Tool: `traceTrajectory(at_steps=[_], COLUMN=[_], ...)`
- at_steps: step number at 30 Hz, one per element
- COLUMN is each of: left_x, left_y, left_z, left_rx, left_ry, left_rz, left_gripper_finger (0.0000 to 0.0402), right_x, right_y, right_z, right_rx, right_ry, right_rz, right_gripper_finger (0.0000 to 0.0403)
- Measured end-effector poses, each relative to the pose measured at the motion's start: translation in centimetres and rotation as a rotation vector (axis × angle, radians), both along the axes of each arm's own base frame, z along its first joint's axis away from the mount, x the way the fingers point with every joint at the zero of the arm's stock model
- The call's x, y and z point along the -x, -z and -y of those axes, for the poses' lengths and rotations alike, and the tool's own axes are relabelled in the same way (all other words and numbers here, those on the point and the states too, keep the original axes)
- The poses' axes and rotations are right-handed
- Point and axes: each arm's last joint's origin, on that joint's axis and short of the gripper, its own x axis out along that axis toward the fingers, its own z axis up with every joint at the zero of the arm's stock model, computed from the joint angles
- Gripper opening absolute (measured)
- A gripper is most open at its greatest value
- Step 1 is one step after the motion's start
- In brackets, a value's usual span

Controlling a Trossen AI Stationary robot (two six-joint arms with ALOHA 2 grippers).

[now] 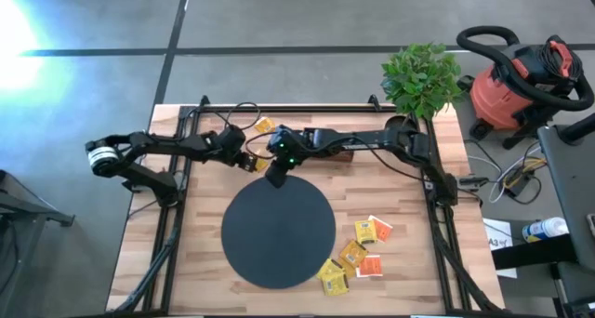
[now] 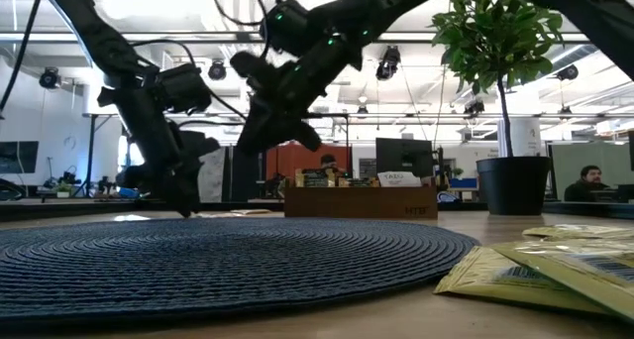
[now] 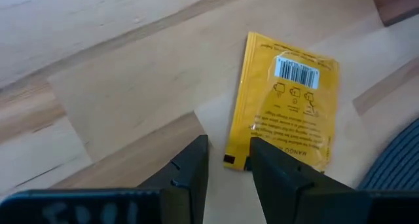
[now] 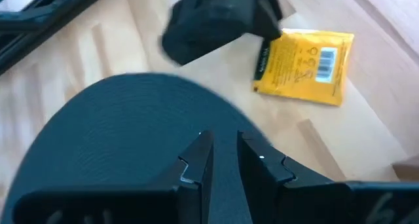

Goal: Pick & Place Tea
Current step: Put the orange tea bag into the middle section of the wooden organizer

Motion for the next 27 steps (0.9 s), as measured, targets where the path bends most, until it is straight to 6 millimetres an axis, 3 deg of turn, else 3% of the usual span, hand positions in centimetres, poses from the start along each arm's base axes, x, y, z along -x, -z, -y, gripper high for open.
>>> traceTrajectory(at_steps=[8,15,27], left_x=[0.1,-0.6,0.5], left_y=[-0.2,-1.7,0.2], left_z=[0.1,-1.0,-2.8], left_rx=[0.003,-0.047,0.048], left_ry=[-0.013,-0.039,-0.18], left_rz=[0.037,0.23,0.176], left_gripper_finger=[0.0115,0.0115,0.0115], right_x=[-1.2,-1.9,-1.1], right_y=[1.4,2.4,4.4], right_z=[0.7,1.3,1.2], right_rx=[0.057,0.139,0.126], right_ry=[0.048,-0.009,-0.018], right_rz=[-0.069,-0.089,-0.146], right_gripper_finger=[0.0068,0.0068,0.0068])
